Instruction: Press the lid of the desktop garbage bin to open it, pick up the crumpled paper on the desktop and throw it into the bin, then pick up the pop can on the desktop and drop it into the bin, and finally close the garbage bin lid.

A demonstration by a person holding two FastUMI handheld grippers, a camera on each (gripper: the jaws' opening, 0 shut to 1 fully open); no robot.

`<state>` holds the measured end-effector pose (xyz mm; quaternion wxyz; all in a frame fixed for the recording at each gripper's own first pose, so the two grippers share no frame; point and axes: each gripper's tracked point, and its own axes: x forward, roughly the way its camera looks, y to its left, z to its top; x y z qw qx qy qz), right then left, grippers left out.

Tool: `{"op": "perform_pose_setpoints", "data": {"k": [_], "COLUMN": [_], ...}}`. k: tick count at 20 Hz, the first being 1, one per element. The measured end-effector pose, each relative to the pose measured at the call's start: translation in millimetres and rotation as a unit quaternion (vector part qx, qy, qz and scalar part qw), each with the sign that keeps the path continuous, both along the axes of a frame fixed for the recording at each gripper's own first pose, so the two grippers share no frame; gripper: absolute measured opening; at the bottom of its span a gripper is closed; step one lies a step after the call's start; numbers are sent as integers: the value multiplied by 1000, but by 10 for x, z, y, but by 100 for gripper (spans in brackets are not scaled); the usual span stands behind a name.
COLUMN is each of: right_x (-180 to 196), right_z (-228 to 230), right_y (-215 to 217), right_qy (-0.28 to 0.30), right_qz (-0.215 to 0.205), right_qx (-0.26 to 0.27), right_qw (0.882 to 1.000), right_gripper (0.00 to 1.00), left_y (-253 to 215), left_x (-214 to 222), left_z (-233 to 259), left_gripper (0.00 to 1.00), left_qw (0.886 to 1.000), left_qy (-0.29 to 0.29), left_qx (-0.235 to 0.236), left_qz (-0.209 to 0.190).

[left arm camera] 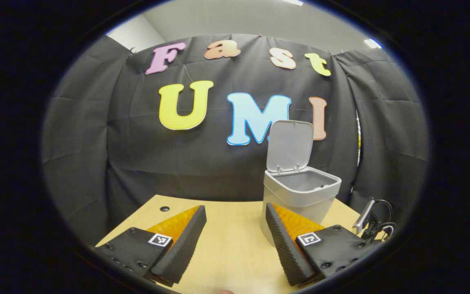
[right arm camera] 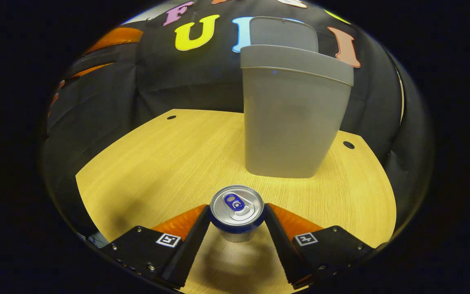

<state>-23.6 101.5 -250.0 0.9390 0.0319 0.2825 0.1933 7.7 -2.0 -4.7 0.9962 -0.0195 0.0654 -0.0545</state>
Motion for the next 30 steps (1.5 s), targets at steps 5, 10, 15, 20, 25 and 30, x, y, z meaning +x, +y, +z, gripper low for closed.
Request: {"op": "perform_pose_setpoints", "data": {"k": [5, 10, 15, 20, 25, 30], "right_x": [-40, -62, 0, 153, 361, 626], "right_z": [78, 537, 1228, 1904, 2509, 2916], "right_y": [-115, -218, -377, -531, -664, -743], "right_qy": [-8, -46, -114, -177, -248, -310], "right_qz": [-17, -31, -41, -49, -64, -92], "right_qx": [3, 27, 44, 61, 81, 102], "right_qw": [1000, 998, 992, 981, 963, 941], "right_gripper": [84, 84, 84, 84, 84, 84], "left_y": [5, 48, 35, -53, -63, -90], "left_x": [-50, -39, -7, 50, 135, 191], "left_z": [-22, -59, 34, 59, 72, 72], "left_gripper": [95, 95, 95, 95, 95, 95], "left_qw": [1000, 1000, 1000, 1000, 999, 999], "left_qy": [2, 4, -12, -19, -23, -24], "left_qx": [-1, 3, -2, -10, -13, -25], "left_qz": [-2, 0, -2, -11, -18, -23]}}
